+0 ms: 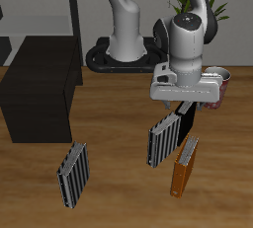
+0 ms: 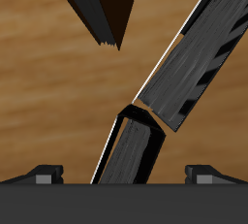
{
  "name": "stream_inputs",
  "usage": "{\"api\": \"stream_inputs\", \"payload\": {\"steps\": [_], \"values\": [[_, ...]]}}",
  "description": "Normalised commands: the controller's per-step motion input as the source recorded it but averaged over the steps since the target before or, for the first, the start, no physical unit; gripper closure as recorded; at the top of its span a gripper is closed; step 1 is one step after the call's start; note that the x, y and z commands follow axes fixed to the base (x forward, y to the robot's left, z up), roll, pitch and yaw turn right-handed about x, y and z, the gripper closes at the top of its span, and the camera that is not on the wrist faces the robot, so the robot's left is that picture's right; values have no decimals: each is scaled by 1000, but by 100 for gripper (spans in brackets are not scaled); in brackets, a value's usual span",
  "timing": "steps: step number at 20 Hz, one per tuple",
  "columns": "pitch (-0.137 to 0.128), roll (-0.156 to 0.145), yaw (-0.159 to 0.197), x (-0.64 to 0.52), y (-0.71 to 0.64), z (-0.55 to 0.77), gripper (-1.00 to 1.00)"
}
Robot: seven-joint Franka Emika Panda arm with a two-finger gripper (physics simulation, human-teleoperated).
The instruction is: Place the black book flat on top of the shelf
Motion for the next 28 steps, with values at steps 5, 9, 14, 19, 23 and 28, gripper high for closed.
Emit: {"api": "stream_inputs", "payload": {"steps": [5, 9, 14, 19, 23, 28], "values": [[12, 8, -9, 43, -53, -161, -100], [18, -3, -6, 76, -73, -110, 100], [11, -15, -6, 57, -94, -25, 100], [-4, -7, -3, -6, -122, 91, 100], [5, 2, 14, -108, -114, 175, 100], [7, -4, 12, -118, -122, 276, 100]]}}
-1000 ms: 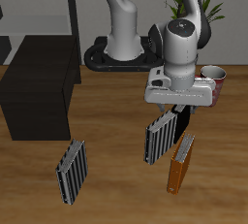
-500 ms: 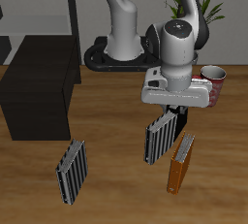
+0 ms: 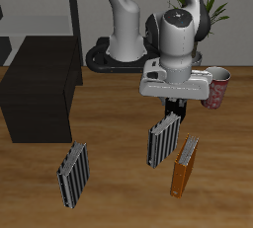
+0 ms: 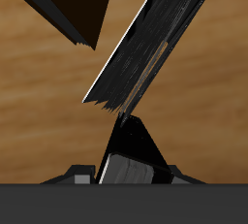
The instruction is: Place the black book flat on top of the shelf
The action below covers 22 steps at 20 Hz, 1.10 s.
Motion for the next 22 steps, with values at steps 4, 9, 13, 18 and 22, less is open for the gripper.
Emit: {"api": "stream_inputs", "payload": {"steps": [4, 9, 13, 18, 22], "values": [[-63, -37, 47, -181, -259, 523, 100], [-52, -73, 63, -76, -391, 509, 100], [-41, -114, 69, -34, -523, 524, 100], [-58, -130, 85, -103, -484, 512, 100], [-34, -99, 54, -93, -329, 393, 100]]}}
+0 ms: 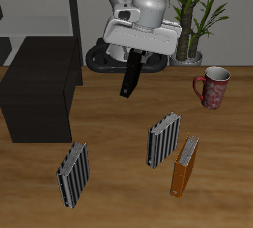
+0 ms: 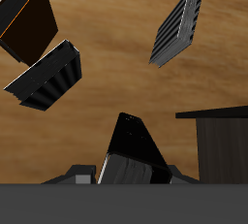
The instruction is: Place the black book flat on top of the shelf
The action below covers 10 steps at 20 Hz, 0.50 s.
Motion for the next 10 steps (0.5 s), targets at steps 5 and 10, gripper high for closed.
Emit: {"api": "stream_inputs", "payload": {"steps": [5, 10], "values": [[-51, -177, 86, -151, -349, 481, 100], [-46, -165, 69, -133, -281, 408, 100]]}}
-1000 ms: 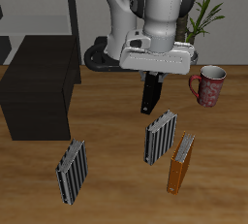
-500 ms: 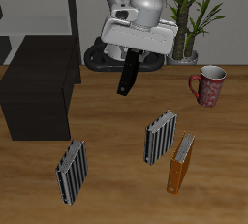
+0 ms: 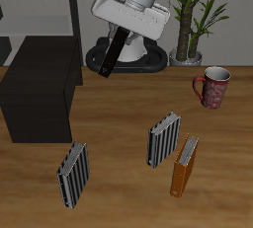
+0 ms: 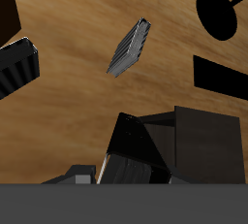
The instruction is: Place the black book flat on top of the shelf
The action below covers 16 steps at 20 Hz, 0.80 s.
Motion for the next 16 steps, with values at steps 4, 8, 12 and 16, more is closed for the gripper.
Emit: {"api": "stream_inputs", "payload": {"steps": [4, 8, 12, 16], "values": [[-63, -178, 23, -144, -287, 406, 100], [-73, -139, 40, -143, -235, 325, 100], [-42, -138, 12, -59, -252, 207, 100], [-37, -143, 10, -14, -326, 174, 100]]}}
